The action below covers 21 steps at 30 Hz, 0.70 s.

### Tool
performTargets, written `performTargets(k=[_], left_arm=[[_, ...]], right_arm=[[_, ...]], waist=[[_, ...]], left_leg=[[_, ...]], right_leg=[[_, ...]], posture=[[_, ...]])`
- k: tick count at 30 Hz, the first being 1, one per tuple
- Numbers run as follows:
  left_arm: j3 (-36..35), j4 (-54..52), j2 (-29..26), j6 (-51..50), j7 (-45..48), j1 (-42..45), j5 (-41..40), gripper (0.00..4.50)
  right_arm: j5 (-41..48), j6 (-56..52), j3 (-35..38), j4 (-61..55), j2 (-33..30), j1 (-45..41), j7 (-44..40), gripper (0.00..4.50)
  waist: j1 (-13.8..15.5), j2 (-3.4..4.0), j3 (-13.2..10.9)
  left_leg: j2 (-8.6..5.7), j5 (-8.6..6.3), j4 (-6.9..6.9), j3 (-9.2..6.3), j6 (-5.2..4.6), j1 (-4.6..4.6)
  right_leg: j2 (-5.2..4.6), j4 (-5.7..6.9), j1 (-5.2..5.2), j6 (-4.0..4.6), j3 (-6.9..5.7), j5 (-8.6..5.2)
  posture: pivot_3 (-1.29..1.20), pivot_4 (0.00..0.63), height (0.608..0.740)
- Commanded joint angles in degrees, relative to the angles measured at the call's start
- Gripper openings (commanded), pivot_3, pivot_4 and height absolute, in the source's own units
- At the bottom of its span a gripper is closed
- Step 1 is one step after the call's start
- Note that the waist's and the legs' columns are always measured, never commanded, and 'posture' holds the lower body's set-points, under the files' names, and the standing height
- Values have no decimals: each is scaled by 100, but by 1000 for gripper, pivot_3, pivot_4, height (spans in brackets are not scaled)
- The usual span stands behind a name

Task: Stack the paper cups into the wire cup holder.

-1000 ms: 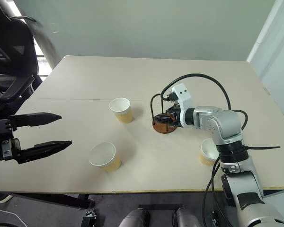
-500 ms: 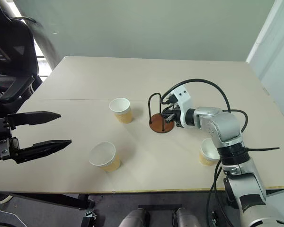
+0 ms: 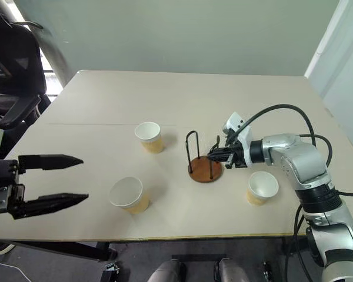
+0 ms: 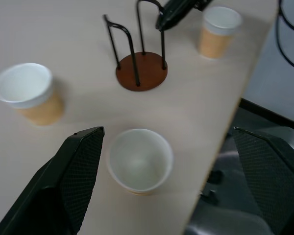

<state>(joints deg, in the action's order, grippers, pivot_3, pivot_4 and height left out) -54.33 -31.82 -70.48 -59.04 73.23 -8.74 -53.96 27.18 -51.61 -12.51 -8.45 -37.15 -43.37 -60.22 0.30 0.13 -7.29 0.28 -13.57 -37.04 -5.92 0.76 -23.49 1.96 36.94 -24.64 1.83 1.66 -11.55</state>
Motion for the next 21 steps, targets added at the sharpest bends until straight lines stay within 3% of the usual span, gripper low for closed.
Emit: performTargets(k=[1,9,21], left_arm=[[-176,76,-183,109,434,-174,238,4500],[-41,199,-284,218,592,-40,366,4500],[-70,188,-253,220,720,-49,469,4500]], right_arm=[[222,315,-10,-401,-172,21,-578,14],[207,674,-104,-616,-451,347,-1192,14],[-97,1329,-287,-528,-406,863,-1270,14]], waist=[[-7,0,0],[-3,-1,0],[-8,-2,1]], left_leg=[[0,0,0,0,0,0],[1,3,-5,0,-6,0],[2,3,-5,0,-6,5]], right_leg=[[1,0,0,0,0,0],[1,-1,5,18,2,-11],[1,-1,10,17,2,-10]], posture=[[0,150,740],[0,150,740],[0,150,740]])
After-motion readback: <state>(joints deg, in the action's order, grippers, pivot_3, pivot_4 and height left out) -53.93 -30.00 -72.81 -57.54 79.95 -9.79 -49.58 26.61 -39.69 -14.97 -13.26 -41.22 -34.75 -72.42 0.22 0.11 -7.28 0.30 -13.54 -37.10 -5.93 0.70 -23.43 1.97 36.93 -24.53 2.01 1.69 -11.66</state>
